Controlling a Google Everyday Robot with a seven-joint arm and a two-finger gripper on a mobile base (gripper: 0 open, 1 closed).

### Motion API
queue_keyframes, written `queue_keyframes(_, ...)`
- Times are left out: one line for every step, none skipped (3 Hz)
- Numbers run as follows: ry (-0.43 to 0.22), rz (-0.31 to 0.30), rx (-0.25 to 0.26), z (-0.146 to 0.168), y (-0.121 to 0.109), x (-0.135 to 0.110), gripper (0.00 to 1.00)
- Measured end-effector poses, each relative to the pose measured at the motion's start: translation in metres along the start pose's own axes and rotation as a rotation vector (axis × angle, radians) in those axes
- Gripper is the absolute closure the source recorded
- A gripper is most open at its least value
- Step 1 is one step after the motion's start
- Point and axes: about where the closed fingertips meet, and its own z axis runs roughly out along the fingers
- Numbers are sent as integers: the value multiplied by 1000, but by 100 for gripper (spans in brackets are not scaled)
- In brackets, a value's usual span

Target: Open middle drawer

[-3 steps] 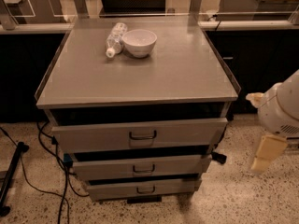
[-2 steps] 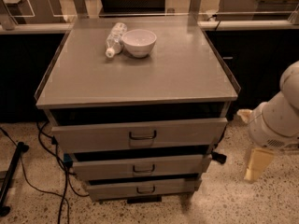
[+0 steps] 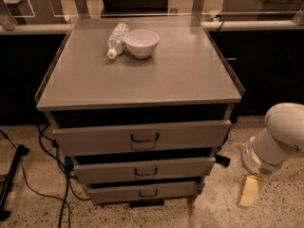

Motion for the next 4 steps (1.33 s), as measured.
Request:
queue_keyframes(1,-3,-3,4,0,2,0)
queue_keyframes(-21,-20,8,27,1,10,0)
queue_keyframes(-93,-56,-12,76,5,13,0)
queue_keyframes(-159,-87,-70,116,13,6,0)
